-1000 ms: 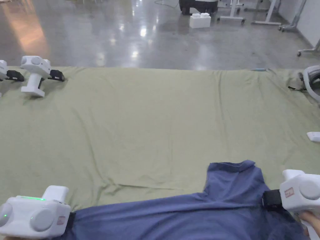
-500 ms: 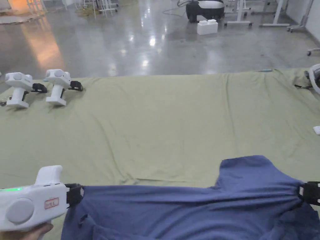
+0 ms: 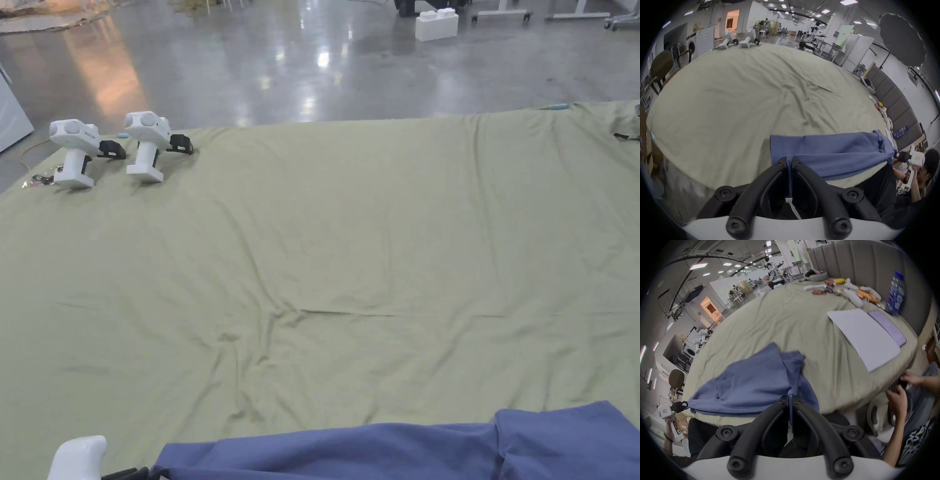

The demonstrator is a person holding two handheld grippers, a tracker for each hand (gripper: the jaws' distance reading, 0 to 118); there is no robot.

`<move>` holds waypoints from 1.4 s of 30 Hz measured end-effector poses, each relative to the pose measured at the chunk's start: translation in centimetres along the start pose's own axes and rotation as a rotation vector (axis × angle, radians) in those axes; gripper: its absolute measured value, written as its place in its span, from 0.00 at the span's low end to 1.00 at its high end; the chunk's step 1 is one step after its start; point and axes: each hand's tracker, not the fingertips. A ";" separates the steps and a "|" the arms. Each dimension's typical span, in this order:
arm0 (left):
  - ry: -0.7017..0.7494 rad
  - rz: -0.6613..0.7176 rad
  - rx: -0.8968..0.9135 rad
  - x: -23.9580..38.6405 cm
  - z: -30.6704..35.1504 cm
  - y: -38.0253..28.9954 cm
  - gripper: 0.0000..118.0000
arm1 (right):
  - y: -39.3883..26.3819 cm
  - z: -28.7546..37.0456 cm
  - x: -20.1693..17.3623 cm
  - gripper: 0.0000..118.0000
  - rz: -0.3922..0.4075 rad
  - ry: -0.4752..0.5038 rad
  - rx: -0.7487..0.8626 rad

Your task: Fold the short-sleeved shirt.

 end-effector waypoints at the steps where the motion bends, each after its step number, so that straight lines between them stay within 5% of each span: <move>1: -0.002 0.012 0.005 -0.2 -0.3 -0.1 0.06 | -0.2 -0.3 0.0 0.04 -0.012 -0.002 -0.002; 4: 0.011 0.008 0.004 -0.2 -1.1 -0.1 0.10 | -0.2 -1.0 -0.2 0.09 -0.019 -0.008 0.015; 5: 0.017 0.004 0.004 -0.1 -1.2 0.0 0.28 | -0.1 -1.2 -0.3 0.22 -0.018 -0.013 0.017; 6: 0.037 -0.009 0.019 0.0 -1.1 0.0 0.73 | 0.0 -1.3 -0.4 0.55 -0.013 -0.022 0.015; 7: 0.057 -0.027 0.019 0.3 -1.0 0.0 0.93 | 0.1 -1.1 -0.4 0.73 -0.010 -0.034 0.006; 8: 0.065 -0.038 0.051 0.6 -0.3 0.0 0.96 | 0.1 -0.8 -0.3 0.80 -0.005 -0.040 0.010; 16: 0.097 -0.249 0.482 7.8 10.9 -0.6 0.96 | 1.8 7.3 -2.6 0.81 0.041 -0.022 0.362; 23: 0.054 -0.328 0.855 15.2 20.5 -2.4 0.96 | 2.4 14.1 -9.7 0.80 0.251 0.009 0.699; 26: 0.086 -0.398 0.926 18.3 22.6 -3.1 0.94 | 2.3 15.0 -12.6 0.73 0.359 -0.003 0.735; 29: 0.077 -0.422 0.939 20.4 23.6 -3.5 0.74 | 1.7 14.9 -15.0 0.40 0.428 0.006 0.753; 32: -0.003 -0.394 0.922 21.1 24.1 -3.5 0.37 | 1.2 14.1 -16.1 0.13 0.448 0.080 0.734; 33: 0.003 -0.377 0.941 21.4 24.1 -3.8 0.07 | 1.0 14.0 -16.7 0.11 0.448 0.087 0.731; 34: 0.032 -0.360 0.972 21.9 24.1 -4.3 0.02 | 0.9 13.8 -17.2 0.04 0.457 0.109 0.726; 42: 0.043 -0.447 0.968 22.9 24.7 -4.9 0.01 | -0.8 14.1 -20.3 0.02 0.507 0.152 0.824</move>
